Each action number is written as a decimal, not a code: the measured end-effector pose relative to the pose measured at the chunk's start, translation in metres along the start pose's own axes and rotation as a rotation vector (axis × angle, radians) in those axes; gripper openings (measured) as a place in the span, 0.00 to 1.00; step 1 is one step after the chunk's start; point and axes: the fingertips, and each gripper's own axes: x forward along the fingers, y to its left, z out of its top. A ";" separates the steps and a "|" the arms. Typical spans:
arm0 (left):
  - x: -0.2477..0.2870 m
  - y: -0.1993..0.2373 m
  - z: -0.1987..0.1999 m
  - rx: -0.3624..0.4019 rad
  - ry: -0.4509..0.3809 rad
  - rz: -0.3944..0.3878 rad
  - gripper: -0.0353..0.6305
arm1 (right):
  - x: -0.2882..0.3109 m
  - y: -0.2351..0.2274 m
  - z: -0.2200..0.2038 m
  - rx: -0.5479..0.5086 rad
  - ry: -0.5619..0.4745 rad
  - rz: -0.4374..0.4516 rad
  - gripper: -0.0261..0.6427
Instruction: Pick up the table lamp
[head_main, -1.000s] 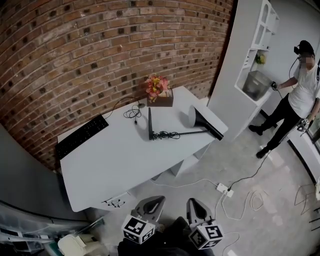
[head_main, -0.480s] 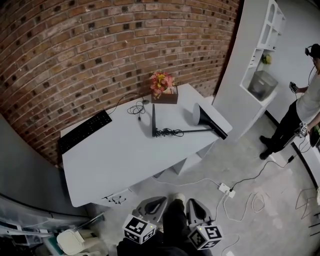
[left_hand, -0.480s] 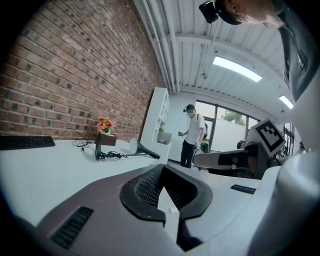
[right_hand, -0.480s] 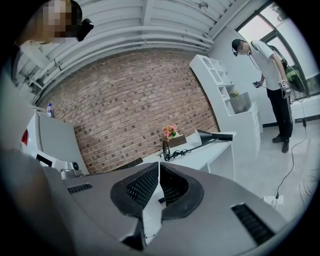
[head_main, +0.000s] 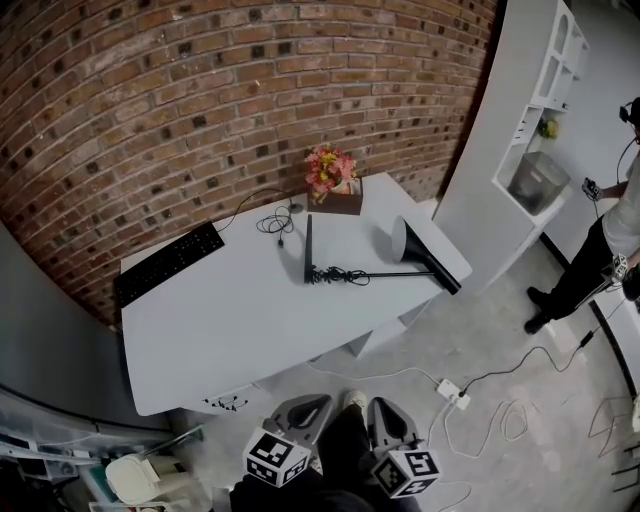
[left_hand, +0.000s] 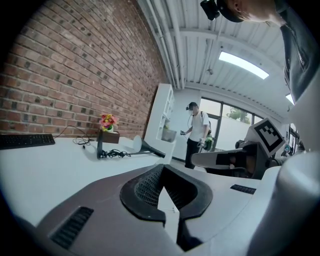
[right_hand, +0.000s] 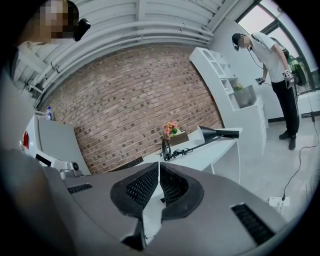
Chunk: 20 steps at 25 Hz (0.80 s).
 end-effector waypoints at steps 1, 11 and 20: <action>0.006 0.002 0.001 -0.004 0.001 0.003 0.06 | 0.005 -0.005 0.003 -0.010 0.002 0.001 0.06; 0.077 0.022 0.030 0.011 0.006 -0.006 0.06 | 0.050 -0.059 0.043 -0.020 0.009 -0.002 0.06; 0.136 0.041 0.048 0.035 0.033 -0.018 0.06 | 0.089 -0.098 0.067 0.012 0.013 0.008 0.06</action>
